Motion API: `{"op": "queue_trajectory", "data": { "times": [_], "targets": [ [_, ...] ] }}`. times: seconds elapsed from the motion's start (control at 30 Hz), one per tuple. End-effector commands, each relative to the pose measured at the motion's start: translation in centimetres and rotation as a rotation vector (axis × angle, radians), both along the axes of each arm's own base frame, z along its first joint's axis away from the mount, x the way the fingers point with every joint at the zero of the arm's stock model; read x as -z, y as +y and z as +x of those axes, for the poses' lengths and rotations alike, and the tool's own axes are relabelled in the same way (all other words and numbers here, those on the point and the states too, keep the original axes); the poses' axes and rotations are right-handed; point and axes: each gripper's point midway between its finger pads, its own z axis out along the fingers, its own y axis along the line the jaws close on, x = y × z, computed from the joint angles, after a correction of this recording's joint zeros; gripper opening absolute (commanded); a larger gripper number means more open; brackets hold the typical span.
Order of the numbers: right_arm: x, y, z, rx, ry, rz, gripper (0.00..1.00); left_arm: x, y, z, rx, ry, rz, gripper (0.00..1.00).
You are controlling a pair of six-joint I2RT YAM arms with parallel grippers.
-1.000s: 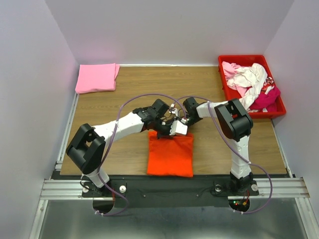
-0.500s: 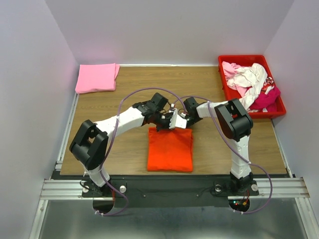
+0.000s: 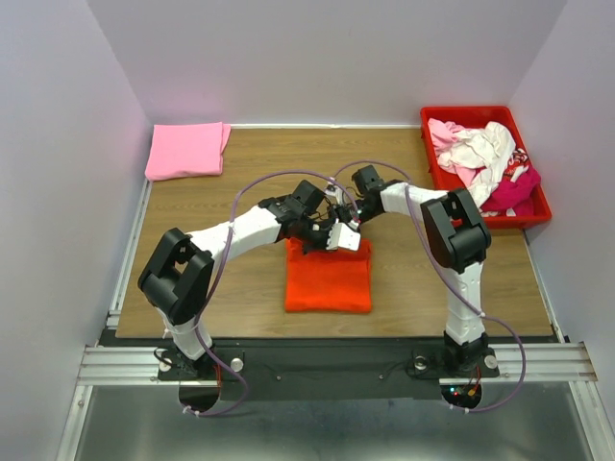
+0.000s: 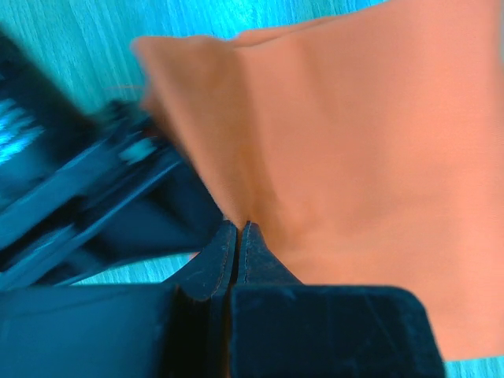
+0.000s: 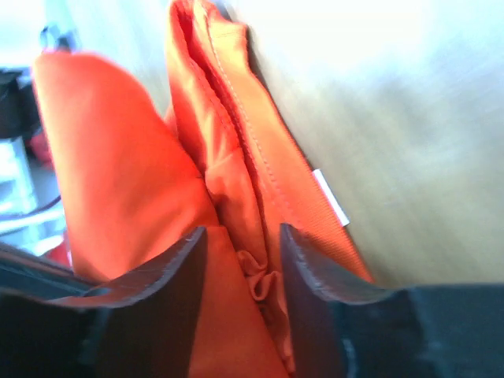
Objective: Fold and stack the t-shirts
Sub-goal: Fold the tshirt
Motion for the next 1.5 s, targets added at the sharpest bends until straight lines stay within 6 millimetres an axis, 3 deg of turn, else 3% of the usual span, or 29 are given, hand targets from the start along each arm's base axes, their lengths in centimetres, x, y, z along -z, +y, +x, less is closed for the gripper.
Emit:
{"op": "queue_trajectory", "data": {
  "times": [0.0, 0.1, 0.2, 0.27, 0.4, 0.5, 0.6, 0.73, 0.8, 0.93, 0.97, 1.0, 1.07, 1.1, 1.17, 1.23, 1.27, 1.33, 1.47],
  "targets": [
    [-1.8, -1.1, 5.4, 0.085, -0.221, -0.075, 0.53, -1.7, -1.3, 0.3, 0.042, -0.036, -0.048, 0.0],
    [-2.9, -2.4, 8.5, 0.156, -0.272, -0.098, 0.57, -1.0, -1.3, 1.1, 0.035, -0.054, -0.028, 0.0],
    [-4.5, -3.0, 10.0, 0.187, -0.278, -0.057, 0.6, -0.8, -1.1, 2.7, 0.016, -0.073, -0.029, 0.0],
    [-5.1, -3.2, 10.3, 0.187, -0.287, -0.042, 0.66, -0.7, -1.2, 3.6, 0.017, -0.078, -0.031, 0.0],
    [-5.3, -2.8, 10.3, 0.175, -0.267, -0.016, 0.68, -1.1, -1.5, 3.8, 0.034, -0.082, -0.035, 0.01],
    [-5.0, -2.8, 11.1, 0.184, -0.286, -0.033, 0.61, -1.1, -1.4, 3.9, 0.036, -0.092, -0.03, 0.01],
    [-3.8, -3.3, 12.0, 0.209, -0.291, -0.079, 0.48, -1.3, -1.3, 4.6, 0.026, -0.118, -0.027, 0.01],
    [-4.0, -3.7, 13.1, 0.237, -0.297, -0.084, 0.51, -1.7, -1.4, 6.7, -0.007, -0.153, -0.031, 0.04],
    [-5.1, -4.2, 13.9, 0.259, -0.334, -0.093, 0.54, -2.2, -1.4, 8.0, -0.019, -0.172, -0.038, 0.08],
    [-7.0, -6.4, 15.7, 0.327, -0.383, -0.112, 0.64, -1.1, -1.1, 10.2, -0.045, -0.18, -0.021, 0.26],
    [-7.4, -7.0, 15.8, 0.362, -0.371, -0.122, 0.67, -1.3, -1.0, 11.0, -0.058, -0.185, -0.029, 0.47],
    [-8.2, -7.5, 16.0, 0.374, -0.385, -0.118, 0.67, -1.7, -0.8, 11.5, -0.077, -0.191, -0.035, 0.52],
    [-8.5, -9.6, 16.5, 0.419, -0.397, -0.144, 0.71, -2.6, -0.6, 12.5, -0.117, -0.197, -0.06, 0.53],
    [-9.7, -10.3, 16.6, 0.438, -0.428, -0.149, 0.72, -3.4, 0.1, 13.6, -0.179, -0.182, -0.092, 0.53],
    [-10.2, -11.7, 16.1, 0.457, -0.433, -0.158, 0.73, -5.9, 0.7, 14.3, -0.243, -0.174, -0.16, 0.53],
    [-12.4, -11.5, 14.6, 0.443, -0.451, -0.115, 0.69, -8.9, 1.8, 14.2, -0.357, -0.092, -0.268, 0.52],
    [-11.9, -11.3, 13.1, 0.423, -0.414, -0.095, 0.67, -9.4, 1.9, 13.6, -0.382, -0.035, -0.321, 0.52],
    [-13.1, -9.5, 9.8, 0.367, -0.306, 0.03, 0.58, -11.2, 2.7, 12.1, -0.428, 0.061, -0.398, 0.51],
    [-11.1, -6.4, 2.4, 0.251, -0.118, 0.092, 0.51, -10.1, 2.5, 7.5, -0.56, 0.46, -0.501, 0.47]
  ]
}}
